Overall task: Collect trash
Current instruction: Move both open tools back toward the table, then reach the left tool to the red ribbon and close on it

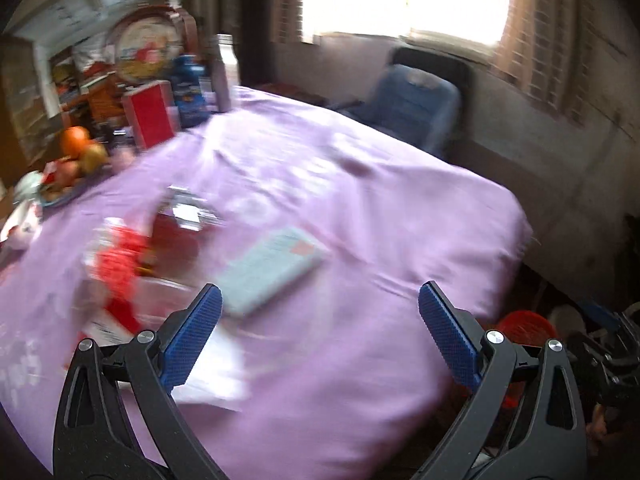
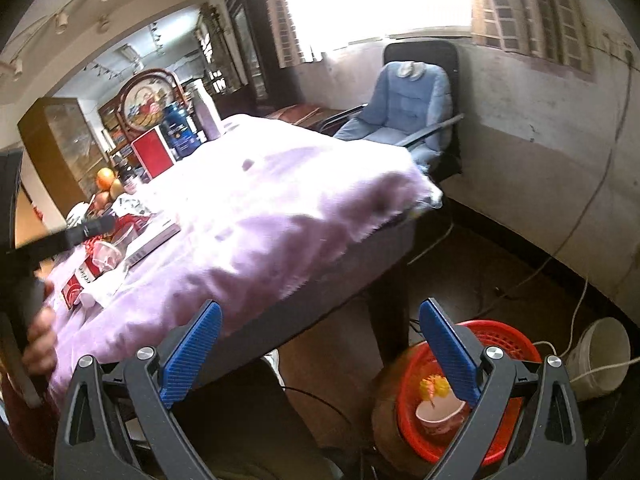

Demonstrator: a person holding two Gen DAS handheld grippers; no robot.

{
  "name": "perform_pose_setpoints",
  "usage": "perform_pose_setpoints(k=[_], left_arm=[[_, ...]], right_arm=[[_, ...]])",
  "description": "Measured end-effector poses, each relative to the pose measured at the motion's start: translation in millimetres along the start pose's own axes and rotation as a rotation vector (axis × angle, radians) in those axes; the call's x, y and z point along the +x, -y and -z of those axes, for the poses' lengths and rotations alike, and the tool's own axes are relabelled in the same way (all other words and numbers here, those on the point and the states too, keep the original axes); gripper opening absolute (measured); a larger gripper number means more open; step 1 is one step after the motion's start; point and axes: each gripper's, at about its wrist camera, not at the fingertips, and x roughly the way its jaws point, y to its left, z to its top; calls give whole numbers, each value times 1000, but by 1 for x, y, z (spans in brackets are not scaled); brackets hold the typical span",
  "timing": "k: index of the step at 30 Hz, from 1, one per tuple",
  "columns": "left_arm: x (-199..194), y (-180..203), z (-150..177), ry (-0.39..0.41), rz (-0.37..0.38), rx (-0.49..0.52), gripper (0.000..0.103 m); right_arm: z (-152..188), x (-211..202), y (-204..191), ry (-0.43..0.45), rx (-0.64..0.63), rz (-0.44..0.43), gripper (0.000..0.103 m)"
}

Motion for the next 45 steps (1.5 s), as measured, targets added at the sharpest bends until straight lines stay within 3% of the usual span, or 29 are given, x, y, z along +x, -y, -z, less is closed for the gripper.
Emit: perform_pose_setpoints(k=[5,12,22,26,34,37,39,45], left_arm=[[-1,-80,-21,10,-52,-144,95],[13,-172,-26,-32,-24,-331,95],[56,-186,-12,-132,-102,-233,95],[64,-195,-7,-145,-220,-197,95],[33,-276,21,-106,-298,-370,95],[25,-292,30,-100,-276,-437,95],[17,-294,29,-67,-224,-462,95],[7,-274,22,12,-141,-408,95]], right_arm=[[-7,12,-22,-17,-30,-34,97],[-15,28,-53,-44,-82,-69,97],[-19,45,-88,-78,-135,-83,97],[-21,48,-104,-78,-164,-85,97],[-30,62,-138,-86,-206,-134,97],[-31,69,-155,-103,-216,-179,97],[-29,71,-166,-102,-238,-193,97],[-21,77,-179,-116,-268,-201,97]])
